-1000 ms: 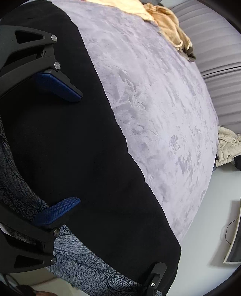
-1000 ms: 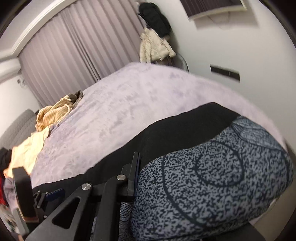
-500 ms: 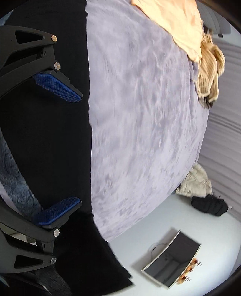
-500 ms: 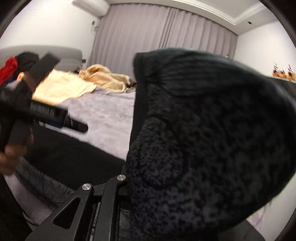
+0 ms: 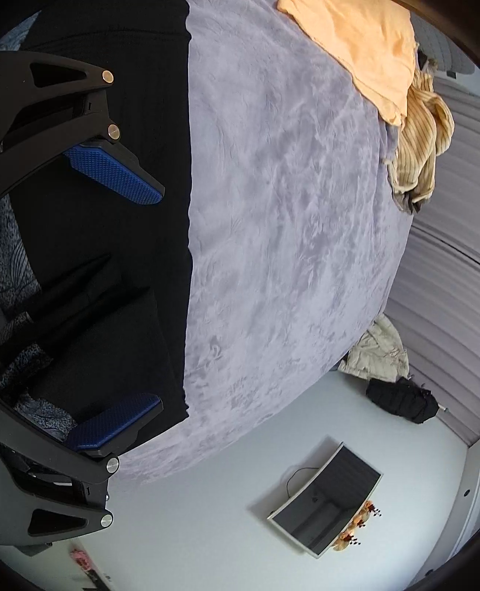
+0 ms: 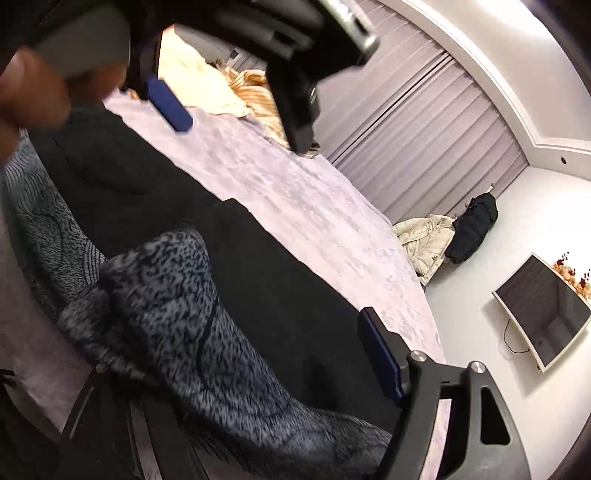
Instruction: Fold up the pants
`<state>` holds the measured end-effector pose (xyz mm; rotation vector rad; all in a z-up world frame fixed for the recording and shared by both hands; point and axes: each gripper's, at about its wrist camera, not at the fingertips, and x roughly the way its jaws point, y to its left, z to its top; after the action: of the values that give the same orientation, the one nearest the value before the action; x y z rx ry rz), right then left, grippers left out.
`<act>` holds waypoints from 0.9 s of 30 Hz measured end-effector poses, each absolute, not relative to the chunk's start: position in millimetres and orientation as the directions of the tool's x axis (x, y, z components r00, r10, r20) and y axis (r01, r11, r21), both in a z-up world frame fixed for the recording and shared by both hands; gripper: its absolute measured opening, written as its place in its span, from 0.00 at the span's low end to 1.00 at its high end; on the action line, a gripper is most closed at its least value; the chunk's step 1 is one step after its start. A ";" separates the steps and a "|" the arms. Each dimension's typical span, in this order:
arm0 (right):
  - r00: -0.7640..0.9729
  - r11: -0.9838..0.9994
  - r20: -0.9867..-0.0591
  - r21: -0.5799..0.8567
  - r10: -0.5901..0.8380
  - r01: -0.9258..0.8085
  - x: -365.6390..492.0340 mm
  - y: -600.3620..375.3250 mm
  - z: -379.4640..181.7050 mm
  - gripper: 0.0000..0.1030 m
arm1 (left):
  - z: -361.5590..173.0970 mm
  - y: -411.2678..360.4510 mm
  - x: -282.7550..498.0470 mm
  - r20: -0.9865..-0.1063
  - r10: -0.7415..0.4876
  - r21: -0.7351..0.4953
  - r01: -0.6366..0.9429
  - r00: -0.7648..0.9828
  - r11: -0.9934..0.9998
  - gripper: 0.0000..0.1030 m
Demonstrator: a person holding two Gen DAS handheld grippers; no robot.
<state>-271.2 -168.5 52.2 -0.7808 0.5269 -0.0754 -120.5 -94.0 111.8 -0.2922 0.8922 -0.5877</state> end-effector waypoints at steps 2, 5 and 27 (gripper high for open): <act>0.869 0.710 -0.415 -0.695 -0.270 -0.112 -279.4 -175.6 50.8 0.78 | 107.6 -101.6 -125.2 -0.653 -0.589 -0.452 0.379 0.476 0.807 1.00; 0.831 0.714 -0.491 -0.678 -0.260 -0.177 -263.9 -174.1 30.8 0.71 | 97.1 -107.0 -125.0 -0.672 -0.578 -0.442 0.375 0.463 0.815 1.00; 0.813 0.907 -0.581 -0.318 0.045 -0.277 -302.1 -193.9 88.4 0.77 | 43.6 -140.3 -106.0 -0.867 -0.306 -0.176 0.333 0.394 0.927 1.00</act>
<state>-302.1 -193.9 88.4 -0.4050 0.6007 0.1769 -106.0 -140.3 43.6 0.0276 1.0935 -0.4050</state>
